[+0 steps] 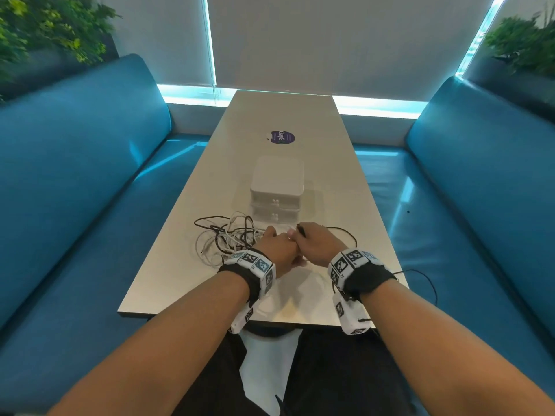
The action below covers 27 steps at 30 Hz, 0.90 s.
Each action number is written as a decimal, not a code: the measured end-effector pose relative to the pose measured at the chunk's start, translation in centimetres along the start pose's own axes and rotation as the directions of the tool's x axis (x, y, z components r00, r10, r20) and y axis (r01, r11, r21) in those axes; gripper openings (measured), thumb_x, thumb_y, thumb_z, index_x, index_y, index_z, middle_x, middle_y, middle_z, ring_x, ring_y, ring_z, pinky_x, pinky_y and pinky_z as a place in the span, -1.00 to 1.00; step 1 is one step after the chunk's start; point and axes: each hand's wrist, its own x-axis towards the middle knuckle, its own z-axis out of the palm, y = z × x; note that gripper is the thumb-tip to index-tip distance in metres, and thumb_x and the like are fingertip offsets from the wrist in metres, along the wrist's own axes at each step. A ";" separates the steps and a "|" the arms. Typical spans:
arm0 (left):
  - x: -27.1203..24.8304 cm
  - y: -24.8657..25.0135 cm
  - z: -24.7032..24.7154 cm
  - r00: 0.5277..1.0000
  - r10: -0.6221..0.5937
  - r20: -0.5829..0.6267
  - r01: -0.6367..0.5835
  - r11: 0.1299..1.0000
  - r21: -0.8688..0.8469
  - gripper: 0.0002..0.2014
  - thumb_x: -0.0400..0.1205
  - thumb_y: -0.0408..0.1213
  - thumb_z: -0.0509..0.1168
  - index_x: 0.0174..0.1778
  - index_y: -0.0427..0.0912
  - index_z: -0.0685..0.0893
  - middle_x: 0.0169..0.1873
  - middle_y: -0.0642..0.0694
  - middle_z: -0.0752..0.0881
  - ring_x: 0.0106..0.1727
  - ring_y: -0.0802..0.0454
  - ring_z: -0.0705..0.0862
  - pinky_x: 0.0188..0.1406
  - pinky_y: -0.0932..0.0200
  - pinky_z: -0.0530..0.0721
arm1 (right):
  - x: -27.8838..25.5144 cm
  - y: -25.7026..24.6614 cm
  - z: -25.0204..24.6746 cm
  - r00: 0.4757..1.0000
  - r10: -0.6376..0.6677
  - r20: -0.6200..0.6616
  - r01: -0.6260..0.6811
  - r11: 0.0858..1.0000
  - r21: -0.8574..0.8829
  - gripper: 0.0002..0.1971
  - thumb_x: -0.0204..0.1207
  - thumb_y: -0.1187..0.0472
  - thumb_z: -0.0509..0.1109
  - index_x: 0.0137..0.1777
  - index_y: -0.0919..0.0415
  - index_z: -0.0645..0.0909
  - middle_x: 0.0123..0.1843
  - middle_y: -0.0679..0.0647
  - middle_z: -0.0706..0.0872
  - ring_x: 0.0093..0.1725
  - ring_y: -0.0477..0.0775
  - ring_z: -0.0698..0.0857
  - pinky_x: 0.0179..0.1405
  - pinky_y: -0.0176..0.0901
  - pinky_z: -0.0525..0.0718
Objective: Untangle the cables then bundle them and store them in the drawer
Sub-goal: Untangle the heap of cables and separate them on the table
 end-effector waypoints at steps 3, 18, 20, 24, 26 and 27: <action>-0.1 -1.0 -0.7 1.000 -0.026 0.004 0.025 0.997 0.066 -0.77 0.81 -0.11 0.13 0.20 0.09 0.70 0.07 0.02 0.76 0.17 -0.08 0.62 0.23 -0.09 0.29 | 0.2 1.3 -0.4 1.000 0.028 -0.008 -0.029 0.979 -0.204 -0.65 0.75 -0.03 0.12 -0.06 0.21 0.58 -0.06 0.22 0.72 -0.10 0.23 0.63 -0.17 -0.04 0.44; -0.5 0.7 -1.4 0.984 -0.179 -0.014 0.176 0.978 -0.113 -0.67 0.84 -0.12 -0.01 0.05 -0.14 0.65 -0.11 -0.16 0.77 -0.17 -0.16 0.55 0.28 -0.07 0.39 | 0.4 0.8 -1.0 0.982 0.185 -0.032 -0.186 0.980 -0.068 -0.73 0.74 0.08 0.07 0.17 0.27 0.48 0.07 0.22 0.68 -0.12 0.17 0.66 -0.29 -0.07 0.46; -0.5 0.3 -1.3 0.984 -0.177 -0.014 0.172 0.972 -0.159 -0.71 0.84 -0.14 0.00 0.06 -0.11 0.62 -0.07 -0.14 0.77 -0.18 -0.13 0.54 0.23 -0.06 0.41 | 0.8 0.7 -0.5 0.980 0.199 -0.006 -0.199 0.980 0.002 -0.72 0.72 0.11 0.11 0.11 0.30 0.55 0.00 0.22 0.69 -0.09 0.20 0.64 -0.25 -0.06 0.46; -0.6 -0.6 -1.4 0.983 -0.179 -0.043 0.167 0.964 -0.208 -0.82 0.82 -0.23 0.06 -0.01 0.00 0.55 -0.02 -0.11 0.77 -0.12 -0.12 0.58 0.02 0.02 0.32 | 1.3 0.6 0.0 0.953 0.276 0.129 -0.294 0.943 0.154 -0.75 0.58 0.23 0.18 -0.01 0.36 0.65 -0.18 0.17 0.69 -0.29 0.13 0.60 -0.30 -0.14 0.52; -0.4 -1.0 -1.0 0.984 -0.174 -0.043 0.164 0.969 -0.183 -0.83 0.81 -0.25 0.08 0.09 -0.07 0.60 -0.01 -0.12 0.76 -0.02 -0.17 0.66 0.01 0.03 0.32 | 1.4 0.6 0.0 0.935 0.294 0.198 -0.333 0.920 0.206 -0.75 0.57 0.25 0.20 0.03 0.37 0.66 -0.22 0.12 0.68 -0.35 0.08 0.56 -0.34 -0.15 0.52; -0.4 -1.1 -0.8 0.984 -0.170 -0.045 0.160 0.972 -0.174 -0.84 0.81 -0.26 0.10 0.14 -0.09 0.60 0.00 -0.12 0.76 0.02 -0.18 0.68 0.01 0.04 0.33 | 1.5 0.7 0.0 0.932 0.291 0.218 -0.336 0.918 0.212 -0.74 0.58 0.25 0.20 0.05 0.38 0.67 -0.24 0.10 0.67 -0.37 0.05 0.54 -0.37 -0.15 0.51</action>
